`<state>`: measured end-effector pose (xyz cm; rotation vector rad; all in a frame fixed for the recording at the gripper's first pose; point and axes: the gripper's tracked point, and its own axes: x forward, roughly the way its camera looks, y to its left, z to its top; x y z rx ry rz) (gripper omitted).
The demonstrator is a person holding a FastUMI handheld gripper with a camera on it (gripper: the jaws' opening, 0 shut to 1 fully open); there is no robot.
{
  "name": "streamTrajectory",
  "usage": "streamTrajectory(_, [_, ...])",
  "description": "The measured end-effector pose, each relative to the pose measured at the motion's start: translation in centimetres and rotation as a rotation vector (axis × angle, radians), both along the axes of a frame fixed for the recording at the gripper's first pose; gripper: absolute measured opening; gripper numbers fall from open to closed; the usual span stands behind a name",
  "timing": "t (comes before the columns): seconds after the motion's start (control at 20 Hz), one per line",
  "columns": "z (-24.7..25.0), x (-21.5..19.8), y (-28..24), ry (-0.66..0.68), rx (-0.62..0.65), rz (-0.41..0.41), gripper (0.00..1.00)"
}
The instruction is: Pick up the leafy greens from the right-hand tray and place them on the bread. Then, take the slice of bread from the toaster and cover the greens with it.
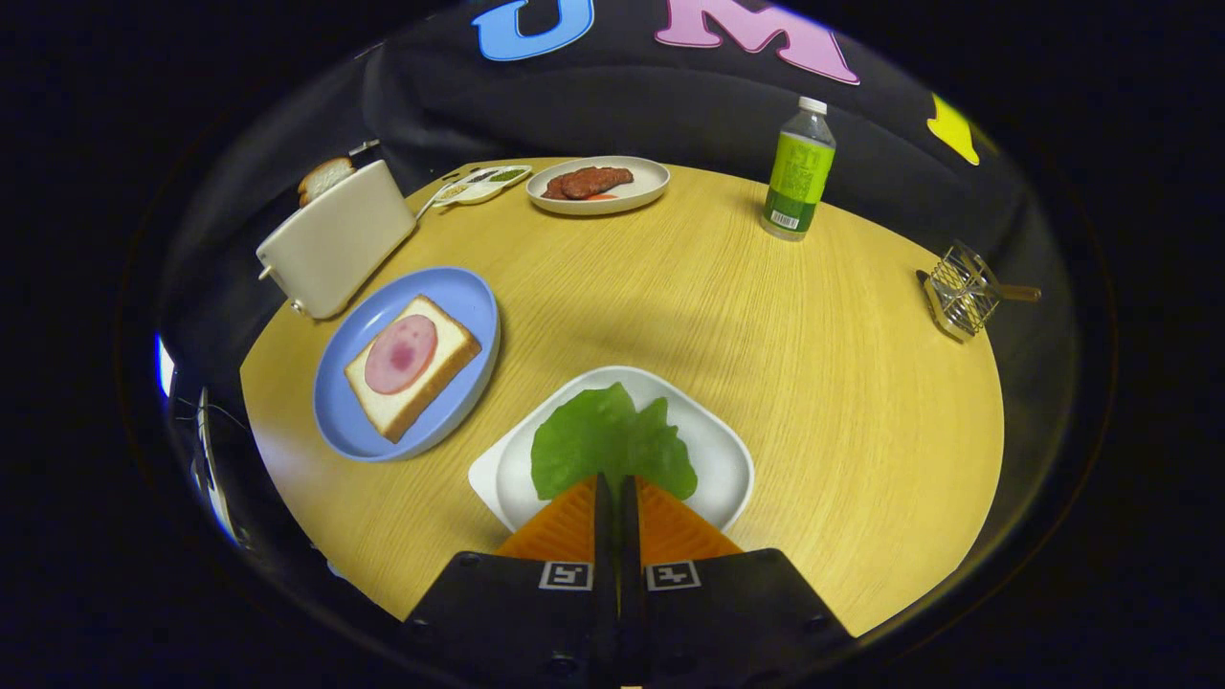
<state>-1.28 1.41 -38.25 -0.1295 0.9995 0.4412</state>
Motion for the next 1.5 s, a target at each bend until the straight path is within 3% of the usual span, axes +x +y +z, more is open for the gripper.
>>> streamTrajectory(0.3, [6.6, 0.6, 2.2, -0.08, 0.07, -0.005, 0.05])
streamTrajectory(0.6, [11.2, 1.8, 8.1, -0.123, 0.131, 0.084, 0.05])
streamTrajectory(0.95, [9.2, 1.6, 16.9, -0.099, 0.16, 0.201, 0.05])
streamTrajectory(1.3, [5.0, 0.3, 21.0, -0.044, 0.124, 0.274, 0.07])
streamTrajectory(1.5, [3.2, 0.2, 21.0, -0.038, 0.076, 0.278, 0.17])
